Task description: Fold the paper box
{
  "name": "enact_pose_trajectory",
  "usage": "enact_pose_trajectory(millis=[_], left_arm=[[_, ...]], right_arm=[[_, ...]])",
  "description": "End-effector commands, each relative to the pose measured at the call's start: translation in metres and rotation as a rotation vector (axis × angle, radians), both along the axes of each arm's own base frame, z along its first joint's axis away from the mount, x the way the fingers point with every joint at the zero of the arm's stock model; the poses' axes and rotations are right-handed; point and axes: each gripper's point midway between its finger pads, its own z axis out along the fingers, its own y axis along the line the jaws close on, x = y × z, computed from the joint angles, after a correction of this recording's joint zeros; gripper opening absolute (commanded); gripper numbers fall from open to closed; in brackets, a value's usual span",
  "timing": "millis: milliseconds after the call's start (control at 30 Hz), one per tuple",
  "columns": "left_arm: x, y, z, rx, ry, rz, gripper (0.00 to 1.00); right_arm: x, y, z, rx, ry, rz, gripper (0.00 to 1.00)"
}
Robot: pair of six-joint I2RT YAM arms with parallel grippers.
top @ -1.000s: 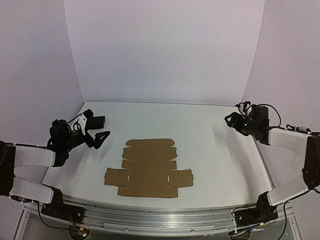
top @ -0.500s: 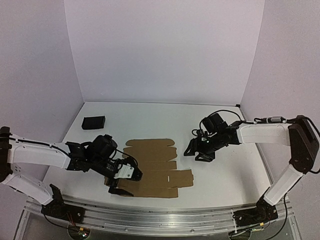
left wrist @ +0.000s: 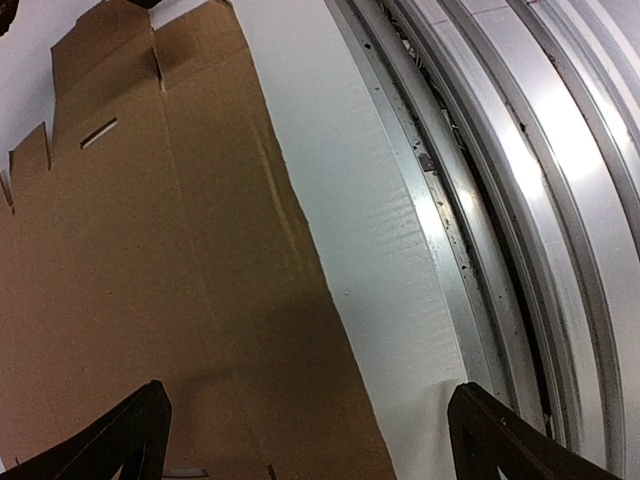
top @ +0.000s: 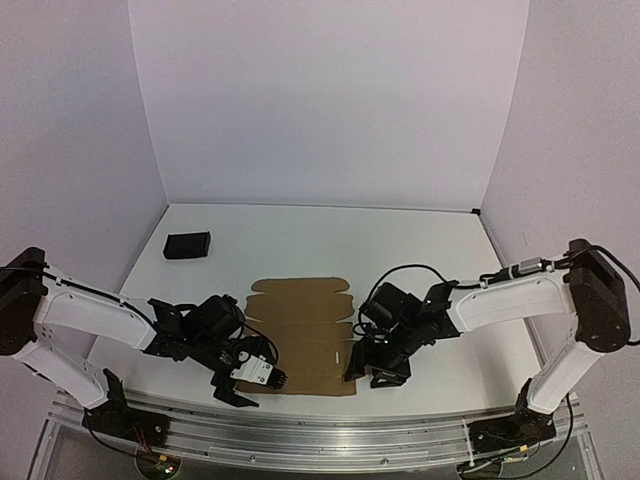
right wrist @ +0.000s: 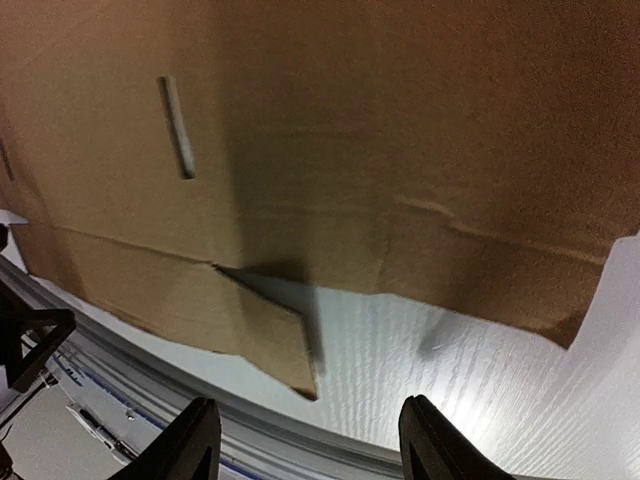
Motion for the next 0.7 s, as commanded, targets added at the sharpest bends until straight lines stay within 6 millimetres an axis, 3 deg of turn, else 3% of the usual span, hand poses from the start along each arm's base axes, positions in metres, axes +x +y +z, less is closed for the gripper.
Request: enact_pose_trajectory(millis=[0,400,667], left_arm=[[-0.001,-0.004,-0.009,-0.015,-0.012,-0.024,1.00],[-0.008,0.003,-0.028,-0.017,-0.037,-0.087,0.93],[-0.008,0.007,-0.035,-0.005,-0.047,-0.078,0.91]], right_arm=[[-0.006,0.007,-0.014,0.020,0.068,-0.012,0.63],[-0.005,0.031,-0.027,0.204,0.068,-0.041,0.60],[0.002,0.041,-0.015,0.320,0.055,-0.121,0.15]])
